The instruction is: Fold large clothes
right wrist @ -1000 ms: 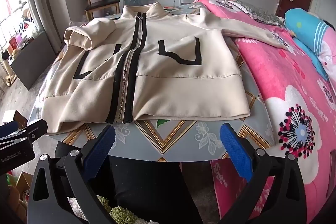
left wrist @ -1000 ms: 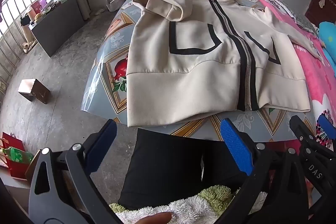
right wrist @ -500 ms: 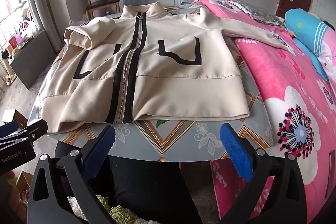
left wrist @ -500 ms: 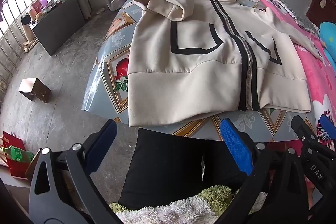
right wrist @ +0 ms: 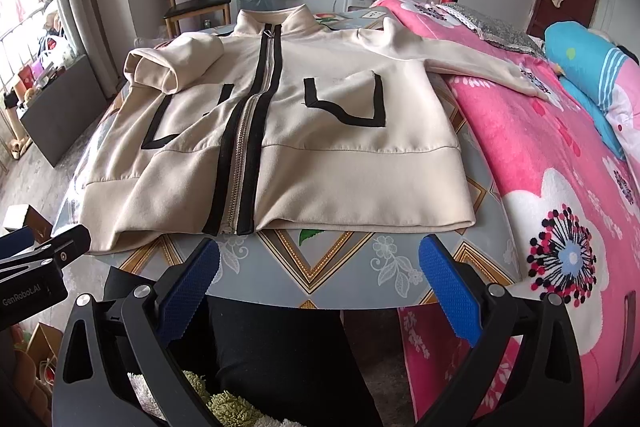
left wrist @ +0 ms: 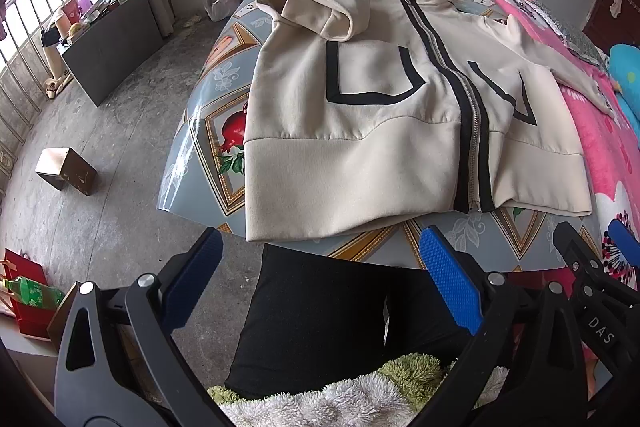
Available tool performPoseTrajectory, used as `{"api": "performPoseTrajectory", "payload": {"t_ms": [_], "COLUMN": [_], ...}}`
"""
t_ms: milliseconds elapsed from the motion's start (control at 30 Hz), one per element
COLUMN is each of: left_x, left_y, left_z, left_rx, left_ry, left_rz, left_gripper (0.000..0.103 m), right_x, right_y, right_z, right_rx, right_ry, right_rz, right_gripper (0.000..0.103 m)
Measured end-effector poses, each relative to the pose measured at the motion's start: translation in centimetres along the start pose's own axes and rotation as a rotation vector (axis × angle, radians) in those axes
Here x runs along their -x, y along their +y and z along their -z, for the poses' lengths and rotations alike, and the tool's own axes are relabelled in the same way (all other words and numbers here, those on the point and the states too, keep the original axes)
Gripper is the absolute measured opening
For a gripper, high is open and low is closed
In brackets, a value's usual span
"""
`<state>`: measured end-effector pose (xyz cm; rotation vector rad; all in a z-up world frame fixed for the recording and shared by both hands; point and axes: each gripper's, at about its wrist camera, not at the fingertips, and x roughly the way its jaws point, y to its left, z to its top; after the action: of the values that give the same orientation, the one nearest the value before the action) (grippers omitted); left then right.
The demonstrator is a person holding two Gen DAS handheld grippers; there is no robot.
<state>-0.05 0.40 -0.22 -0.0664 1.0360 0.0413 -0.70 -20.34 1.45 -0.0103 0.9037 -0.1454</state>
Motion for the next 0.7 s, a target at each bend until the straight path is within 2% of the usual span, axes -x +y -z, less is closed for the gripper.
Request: {"api": "performPoseTrajectory", "payload": {"t_ms": [700], "left_x": [-0.01], "left_y": [0.44], "left_z": [-0.17], "left_rx": [0.016], "left_ry": [0.005], "left_rz": [-0.006], "left_gripper": [0.096], "right_x": [-0.07], "right_y": [0.34], "right_z": [-0.05], "right_rx": [0.007], "right_ry": [0.004], "right_rz": [-0.003], "right_gripper": [0.097]}}
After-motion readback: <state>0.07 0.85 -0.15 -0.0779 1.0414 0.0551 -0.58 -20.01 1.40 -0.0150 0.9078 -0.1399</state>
